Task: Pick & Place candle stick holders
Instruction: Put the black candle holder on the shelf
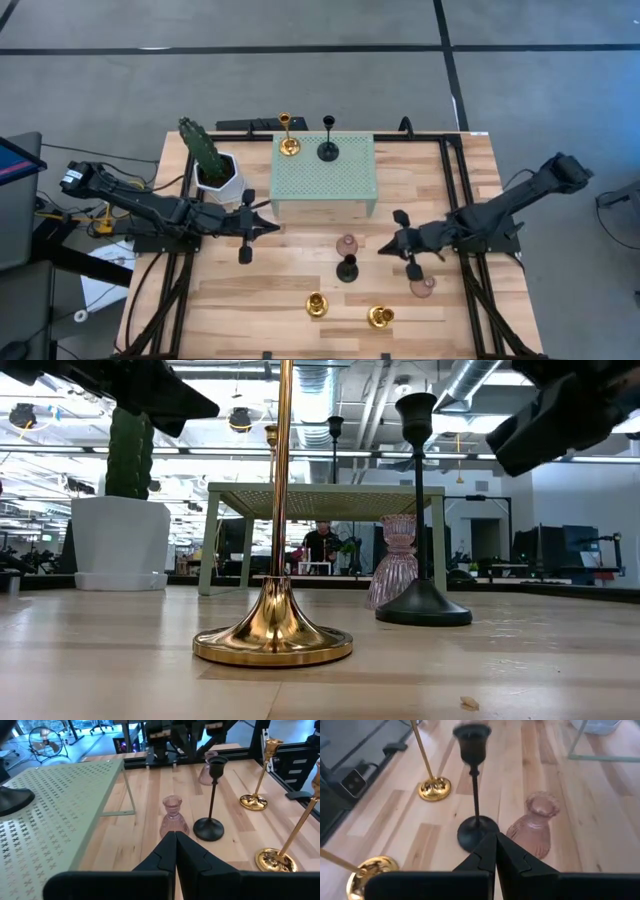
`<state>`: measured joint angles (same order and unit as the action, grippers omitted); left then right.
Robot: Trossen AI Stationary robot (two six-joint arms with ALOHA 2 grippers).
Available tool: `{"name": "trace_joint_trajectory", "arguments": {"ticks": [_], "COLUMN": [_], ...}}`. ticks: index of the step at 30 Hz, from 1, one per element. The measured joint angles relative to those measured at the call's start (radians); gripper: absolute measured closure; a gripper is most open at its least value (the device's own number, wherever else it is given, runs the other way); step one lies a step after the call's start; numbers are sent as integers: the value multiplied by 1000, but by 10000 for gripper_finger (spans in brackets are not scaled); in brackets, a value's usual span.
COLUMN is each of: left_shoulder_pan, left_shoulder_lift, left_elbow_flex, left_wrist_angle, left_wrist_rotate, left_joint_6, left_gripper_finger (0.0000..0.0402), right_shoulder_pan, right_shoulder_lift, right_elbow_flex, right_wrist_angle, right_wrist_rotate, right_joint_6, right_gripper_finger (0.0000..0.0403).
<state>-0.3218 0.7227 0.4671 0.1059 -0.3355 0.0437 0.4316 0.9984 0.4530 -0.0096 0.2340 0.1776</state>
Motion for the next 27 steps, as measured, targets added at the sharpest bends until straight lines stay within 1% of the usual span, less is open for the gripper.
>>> {"name": "trace_joint_trajectory", "arguments": {"ticks": [3,8,10,16,19,23,27], "left_shoulder_pan": [0,0,0,0,0,0,0], "left_shoulder_lift": [0,0,0,0,0,0,0], "left_elbow_flex": [0,0,0,0,0,0,0], "left_wrist_angle": [0,0,0,0,0,0,0], "left_wrist_rotate": [0,0,0,0,0,0,0], "left_joint_6": [0,-15,-23,-26,-26,-26,-26], "left_gripper_finger": [396,398,397,397,398,395,397], "right_shoulder_pan": [0,-15,-16,-15,-15,-15,-15], "right_shoulder_lift": [84,215,257,358,399,450,506], "right_elbow_flex": [0,0,0,0,11,44,81], "right_wrist_angle": [61,229,283,396,445,472,469], "right_wrist_rotate": [-1,2,2,2,-2,-5,-9], "right_joint_6": [2,55,56,52,51,49,48], "right_gripper_finger": [403,398,384,315,289,274,274]}}
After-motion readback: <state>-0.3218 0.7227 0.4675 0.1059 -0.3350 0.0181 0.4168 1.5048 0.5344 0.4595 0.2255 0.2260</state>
